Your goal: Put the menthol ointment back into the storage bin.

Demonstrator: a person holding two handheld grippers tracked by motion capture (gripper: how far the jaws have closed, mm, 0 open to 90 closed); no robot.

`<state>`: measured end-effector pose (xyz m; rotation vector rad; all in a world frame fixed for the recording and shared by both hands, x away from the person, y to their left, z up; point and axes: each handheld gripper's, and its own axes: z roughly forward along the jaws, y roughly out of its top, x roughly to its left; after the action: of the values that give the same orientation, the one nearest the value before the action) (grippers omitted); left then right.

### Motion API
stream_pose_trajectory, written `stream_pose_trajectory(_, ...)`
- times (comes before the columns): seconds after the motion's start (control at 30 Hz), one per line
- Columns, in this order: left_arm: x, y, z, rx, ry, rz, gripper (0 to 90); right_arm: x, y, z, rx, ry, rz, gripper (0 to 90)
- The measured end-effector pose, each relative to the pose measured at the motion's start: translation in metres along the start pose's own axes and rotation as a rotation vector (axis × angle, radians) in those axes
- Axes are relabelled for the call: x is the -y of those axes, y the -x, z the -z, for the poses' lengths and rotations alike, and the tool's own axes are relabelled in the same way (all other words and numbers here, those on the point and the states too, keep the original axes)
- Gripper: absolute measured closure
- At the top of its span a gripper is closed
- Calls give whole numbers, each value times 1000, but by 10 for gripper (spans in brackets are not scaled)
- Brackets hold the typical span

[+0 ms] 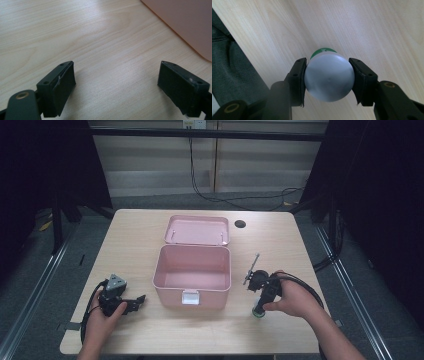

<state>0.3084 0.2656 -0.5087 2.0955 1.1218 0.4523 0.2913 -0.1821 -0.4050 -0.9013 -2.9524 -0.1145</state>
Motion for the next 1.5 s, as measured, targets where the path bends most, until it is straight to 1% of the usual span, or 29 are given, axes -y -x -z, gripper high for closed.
stream_pose_trajectory(0.07, 0, 0, 0, 0, 1, 2, 138, -2, 0, 7, -4, 1, 5, 507)
stream_pose_trajectory(0.13, 0, 0, 0, 2, 1, 2, 138, -3, 0, 10, -5, 0, 6, 507)
stream_pose_trajectory(0.17, 0, 0, 0, 0, 5, 7, 138, -6, -1, 17, -10, 6, 7, 506)
stream_pose_trajectory(0.27, 0, 0, 0, 3, 2, 3, 138, -11, -3, 28, -11, 9, 11, 507)
stream_pose_trajectory(0.3, 0, 0, 0, 3, 2, 3, 138, -11, -3, 28, -11, 9, 11, 507)
stream_pose_trajectory(0.33, 0, 0, 0, 0, 5, 7, 138, -12, -3, 32, -12, 8, 13, 507)
stream_pose_trajectory(0.4, 0, 0, 0, 3, 5, 6, 138, -16, -3, 41, -11, 12, 17, 507)
stream_pose_trajectory(0.43, 0, 0, 0, 3, 4, 6, 138, -20, -4, 48, -7, 15, 19, 507)
stream_pose_trajectory(0.5, 0, 0, 0, 4, 6, 10, 138, -22, -4, 52, -8, 16, 22, 508)
stream_pose_trajectory(0.53, 0, 0, 0, 4, 6, 10, 138, -25, -5, 59, -8, 20, 27, 507)
stream_pose_trajectory(0.57, 0, 0, 0, 4, 6, 10, 138, -25, -5, 59, -8, 20, 27, 507)
stream_pose_trajectory(0.7, 0, 0, 0, 3, 6, 8, 138, -33, -6, 73, -6, 30, 29, 508)
stream_pose_trajectory(0.73, 0, 0, 0, 3, 6, 7, 138, -38, -6, 79, -1, 31, 30, 508)
stream_pose_trajectory(0.77, 0, 0, 0, 3, 5, 7, 138, -38, -6, 79, -1, 31, 30, 508)
stream_pose_trajectory(0.87, 0, 0, 0, 3, 5, 7, 138, -46, -8, 86, 9, 32, 37, 508)
stream_pose_trajectory(0.9, 0, 0, 0, 3, 5, 8, 138, -52, -10, 91, 16, 34, 44, 508)
stream_pose_trajectory(0.93, 0, 0, 0, 3, 5, 7, 138, -52, -10, 91, 16, 34, 44, 508)
stream_pose_trajectory(1.03, 0, 0, 0, 1, 5, 7, 139, -61, -12, 97, 22, 38, 56, 508)
stream_pose_trajectory(1.07, 0, 0, 0, 4, 3, 7, 138, -67, -14, 100, 22, 41, 66, 508)
stream_pose_trajectory(1.1, 0, 0, 0, 4, 3, 8, 138, -67, -14, 100, 22, 41, 66, 508)
stream_pose_trajectory(1.13, 0, 0, 0, 4, 4, 8, 138, -73, -16, 103, 28, 46, 75, 508)
stream_pose_trajectory(1.2, 0, 0, 0, 6, 5, 11, 138, -75, -16, 103, 28, 48, 78, 508)
stream_pose_trajectory(1.23, 0, 0, 0, 5, 4, 9, 138, -81, -18, 105, 31, 51, 81, 508)
stream_pose_trajectory(1.3, 0, 0, 0, 4, 3, 8, 138, -84, -18, 106, 34, 56, 88, 508)
stream_pose_trajectory(1.33, 0, 0, 0, 5, 3, 8, 138, -90, -19, 107, 33, 63, 92, 508)
stream_pose_trajectory(1.37, 0, 0, 0, 5, 4, 8, 138, -90, -19, 107, 33, 63, 92, 508)
stream_pose_trajectory(1.43, 0, -1, 0, 7, 5, 11, 138, -98, -19, 107, 31, 74, 101, 508)
stream_pose_trajectory(1.47, 0, -1, 0, 7, 5, 11, 138, -98, -19, 107, 31, 74, 101, 508)
stream_pose_trajectory(1.5, 0, 0, 0, 7, 5, 12, 138, -104, -19, 107, 40, 73, 113, 508)
